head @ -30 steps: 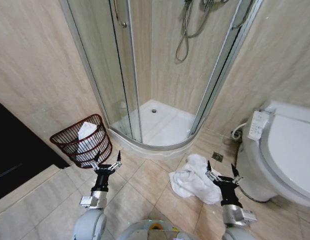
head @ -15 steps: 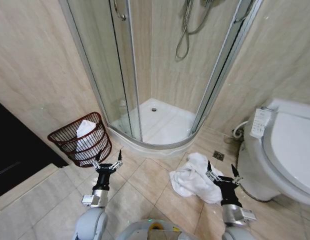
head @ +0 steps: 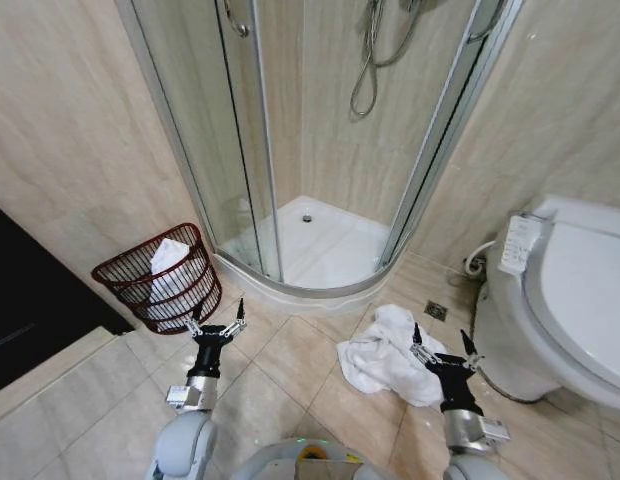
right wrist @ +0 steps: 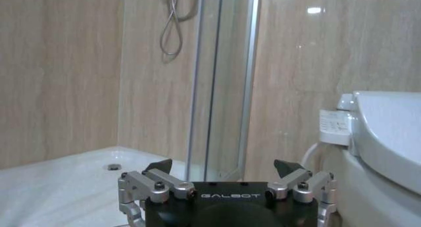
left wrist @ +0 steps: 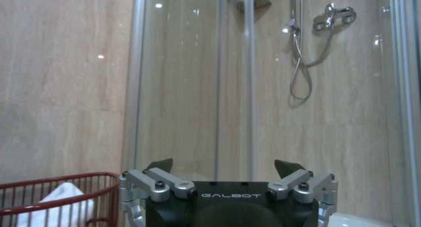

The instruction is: Discard the used towel into the hamper.

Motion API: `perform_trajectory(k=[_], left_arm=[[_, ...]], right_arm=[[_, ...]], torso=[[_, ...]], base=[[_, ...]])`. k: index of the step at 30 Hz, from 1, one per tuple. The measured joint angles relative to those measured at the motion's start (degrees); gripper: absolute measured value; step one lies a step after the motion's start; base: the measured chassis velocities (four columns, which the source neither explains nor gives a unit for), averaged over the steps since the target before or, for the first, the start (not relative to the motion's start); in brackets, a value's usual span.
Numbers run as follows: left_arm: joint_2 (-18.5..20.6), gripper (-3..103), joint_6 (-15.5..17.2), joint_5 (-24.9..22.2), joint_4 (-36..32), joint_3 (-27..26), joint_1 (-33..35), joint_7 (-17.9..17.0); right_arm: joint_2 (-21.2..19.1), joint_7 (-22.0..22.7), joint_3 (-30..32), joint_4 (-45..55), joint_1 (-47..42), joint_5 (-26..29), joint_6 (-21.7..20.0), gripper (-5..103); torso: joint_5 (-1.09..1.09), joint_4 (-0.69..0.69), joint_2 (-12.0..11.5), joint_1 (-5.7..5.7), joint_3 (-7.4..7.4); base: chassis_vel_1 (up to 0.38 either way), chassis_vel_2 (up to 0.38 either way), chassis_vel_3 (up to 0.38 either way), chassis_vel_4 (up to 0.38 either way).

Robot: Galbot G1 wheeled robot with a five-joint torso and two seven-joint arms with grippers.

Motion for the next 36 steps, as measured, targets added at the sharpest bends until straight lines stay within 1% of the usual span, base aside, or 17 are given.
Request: perform_trajectory(k=[6,7,14,17,18,20,21,22,25,26,28,29,30,32,34,35,36], left_arm=[[-0.04,100,-0.05,-0.04,0.31,0.3,-0.15,0.03],[-0.08,100,-0.1,-0.04,0.41,0.33,-0.17,0.03],[0.03,100,-0.09,-0.47,0.45,0.03,-0.44,-0.17],[-0.28,100,1.01,-0.26,0.12,-0.11,-0.16,-1.19],[-0.28,100,1.01,-0.26,0.12,-0.11,-0.16,-1.19],[-1.06,100,4.17,1.02,-0.17,-0.49,0.53,-2.93],[-1.06,100,4.17,1.02,-0.17,-0.49,0.53,-2.93],[-1.64,100,4.89,1.78,-0.08,-0.82,0.55,-3.45],[-3.75,100,4.98,3.12,0.42,-1.29,0.33,-4.73],[-3.75,100,4.98,3.12,0.42,-1.29,0.33,-4.73],[-4.0,100,5.07,3.06,-0.26,-1.29,0.89,-5.01],[-4.06,100,5.09,2.98,-0.8,-1.3,1.07,-5.04],[-4.06,100,5.09,2.98,-0.8,-1.3,1.07,-5.04],[-4.04,100,5.09,2.74,-1.31,-1.45,1.23,-5.11],[-3.94,100,5.01,2.23,-1.49,-1.67,1.46,-5.26],[-3.94,100,5.01,2.23,-1.49,-1.67,1.46,-5.26],[-3.97,100,4.9,1.95,-1.49,-1.77,1.61,-5.37]], right_arm=[[0.24,0.04,-0.04,-0.82,0.46,-0.33,0.0,100],[0.24,0.05,-0.04,-0.92,0.48,-0.34,0.01,100],[-0.12,-0.82,-0.01,-1.97,1.2,0.26,-0.12,100],[-2.7,-2.7,0.84,-4.44,4.25,5.27,-6.11,100],[-2.7,-2.7,0.84,-4.44,4.25,5.27,-6.11,100],[-5.56,-4.49,1.32,-8.31,8.56,7.72,-12.54,100],[-5.56,-4.49,1.32,-8.31,8.56,7.72,-12.54,100],[-6.7,-5.1,1.22,-9.96,10.5,8.78,-14.77,100],[-9.25,-7.01,-0.02,-14.52,16.45,11.95,-21.45,100],[-9.25,-7.01,-0.02,-14.52,16.45,11.95,-21.45,100],[-10.38,-9.05,-1.01,-16.49,19.41,13.21,-25.41,100],[-10.88,-10.28,-1.62,-16.94,20.75,14.02,-28.53,100],[-10.88,-10.28,-1.62,-16.94,20.75,14.02,-28.53,100],[-11.72,-12.52,-2.53,-17.0,22.25,14.86,-33.77,100],[-12.46,-16.27,-3.02,-16.58,22.91,14.02,-39.13,100],[-12.46,-16.27,-3.02,-16.58,22.91,14.02,-39.13,100],[-12.72,-17.22,-3.27,-15.96,22.8,13.12,-41.23,100]], torso=[[0.04,-0.01,0.12,0.02,0.09],[-0.01,-0.01,0.14,0.03,0.1],[0.0,-0.01,0.22,0.05,0.16],[0.0,-0.01,0.25,0.07,0.18],[0.0,-0.01,0.25,0.07,0.18],[0.01,0.0,0.27,0.09,0.21],[0.01,0.0,0.27,0.09,0.21],[0.02,0.0,0.28,0.09,0.22],[0.01,0.0,0.29,0.11,0.24],[0.01,0.0,0.29,0.11,0.24],[0.02,0.01,0.31,0.11,0.25],[0.02,0.01,0.32,0.11,0.25],[0.02,0.01,0.32,0.11,0.25],[0.0,0.01,0.34,0.11,0.25],[0.0,0.01,0.34,0.11,0.26],[0.0,0.01,0.34,0.11,0.26],[0.0,0.0,0.35,0.11,0.26]], base=[[-0.148,-0.138,0.149,0.15],[-0.08,-0.107,0.122,0.039],[0.004,0.007,0.0,-0.008],[0.05,0.035,-0.058,-0.038],[0.034,0.033,-0.056,-0.027],[0.0,0.0,0.0,0.0],[0.0,0.0,0.0,0.0],[0.0,0.0,0.0,0.0],[0.0,0.0,0.0,0.0],[0.0,0.0,0.0,0.0],[0.0,0.0,0.0,0.0],[0.0,0.0,0.0,0.0],[0.0,0.0,0.0,0.0],[0.0,0.0,0.0,0.0],[0.0,0.0,0.0,0.0],[0.0,0.0,0.0,0.0],[0.0,0.0,0.0,0.0]])
